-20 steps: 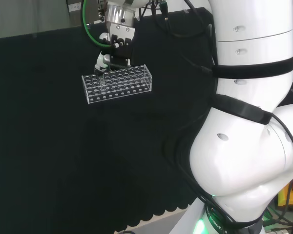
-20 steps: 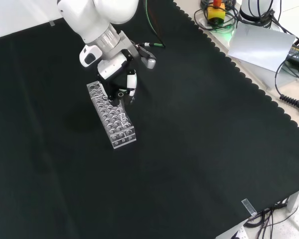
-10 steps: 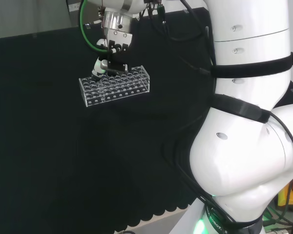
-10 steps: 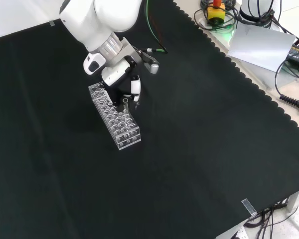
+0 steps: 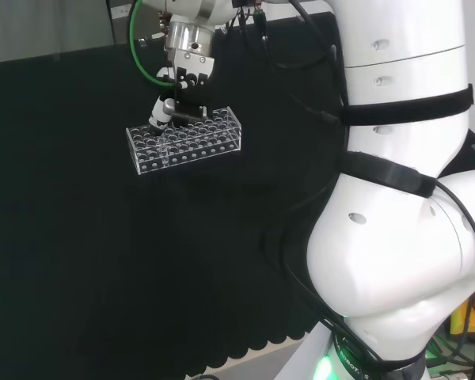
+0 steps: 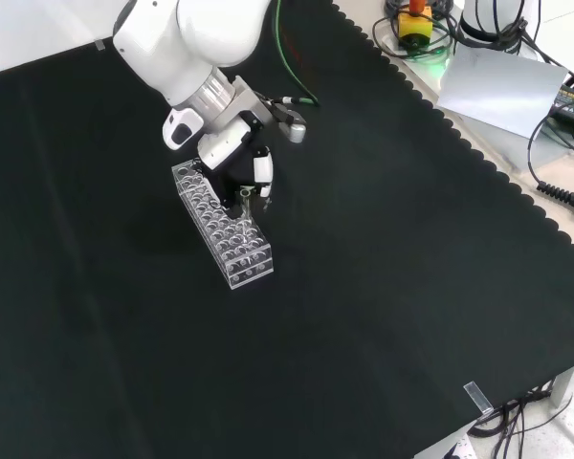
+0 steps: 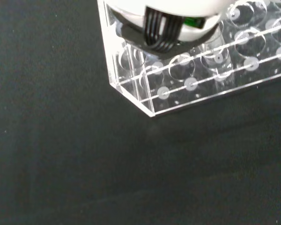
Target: Put the test tube back in the rack.
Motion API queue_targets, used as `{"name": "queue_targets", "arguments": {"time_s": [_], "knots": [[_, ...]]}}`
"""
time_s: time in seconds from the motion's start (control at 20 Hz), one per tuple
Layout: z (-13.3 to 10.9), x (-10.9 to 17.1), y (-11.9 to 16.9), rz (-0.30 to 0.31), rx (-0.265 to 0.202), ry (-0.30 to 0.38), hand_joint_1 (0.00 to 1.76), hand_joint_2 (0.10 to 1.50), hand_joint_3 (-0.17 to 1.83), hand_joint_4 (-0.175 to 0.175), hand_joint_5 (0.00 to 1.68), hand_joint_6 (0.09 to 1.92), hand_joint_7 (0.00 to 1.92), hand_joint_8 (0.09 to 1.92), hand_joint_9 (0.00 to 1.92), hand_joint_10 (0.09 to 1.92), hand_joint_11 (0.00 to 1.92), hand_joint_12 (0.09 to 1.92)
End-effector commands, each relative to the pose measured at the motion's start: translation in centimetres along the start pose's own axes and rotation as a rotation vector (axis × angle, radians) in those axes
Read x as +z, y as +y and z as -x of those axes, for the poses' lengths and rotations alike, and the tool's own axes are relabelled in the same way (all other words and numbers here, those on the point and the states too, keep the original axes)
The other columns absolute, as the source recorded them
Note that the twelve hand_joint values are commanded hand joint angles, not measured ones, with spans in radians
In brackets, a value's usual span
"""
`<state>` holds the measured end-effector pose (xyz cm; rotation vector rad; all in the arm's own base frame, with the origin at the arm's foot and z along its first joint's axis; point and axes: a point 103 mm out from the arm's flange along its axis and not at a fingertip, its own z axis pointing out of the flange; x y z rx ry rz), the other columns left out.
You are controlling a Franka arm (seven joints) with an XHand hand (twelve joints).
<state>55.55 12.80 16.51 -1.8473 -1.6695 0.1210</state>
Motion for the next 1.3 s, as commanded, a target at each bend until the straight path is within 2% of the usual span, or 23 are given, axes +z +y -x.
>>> {"name": "queue_targets", "arguments": {"time_s": [0.05, 0.1, 0.15, 0.25, 0.35, 0.7, 1.3], "knots": [[0.0, -0.5, 0.0, -0.073, -0.026, 0.051, 1.22, 0.85, 0.30, -0.175, 1.24, 0.55, 1.22, 0.68, 1.27, 0.79, 0.84, 1.36], [-0.1, -0.7, 0.0, -0.070, -0.028, 0.054, 1.20, 0.81, 0.33, -0.175, 1.16, 0.59, 1.13, 0.77, 1.21, 0.82, 0.79, 1.39], [-0.3, -0.9, 0.0, -0.065, -0.029, 0.060, 1.19, 0.73, 0.45, -0.175, 1.09, 0.62, 1.06, 0.83, 1.16, 0.83, 0.75, 1.40], [-0.5, -1.3, -0.2, -0.058, -0.033, 0.072, 1.19, 0.58, 0.68, -0.172, 0.98, 0.65, 0.97, 0.88, 1.11, 0.83, 0.70, 1.41], [-0.8, -1.7, -0.5, -0.053, -0.041, 0.074, 1.19, 0.53, 0.77, -0.162, 0.92, 0.67, 0.94, 0.89, 1.08, 0.83, 0.69, 1.41], [-1.4, -4.0, -1.8, -0.024, -0.066, 0.074, 1.19, 0.51, 0.80, -0.140, 0.88, 0.67, 0.92, 0.88, 1.06, 0.82, 0.67, 1.41], [-3.3, -12.0, -5.3, 0.079, -0.109, 0.030, 1.19, 0.50, 0.80, -0.123, 0.87, 0.67, 0.90, 0.87, 1.05, 0.80, 0.67, 1.41]]}}
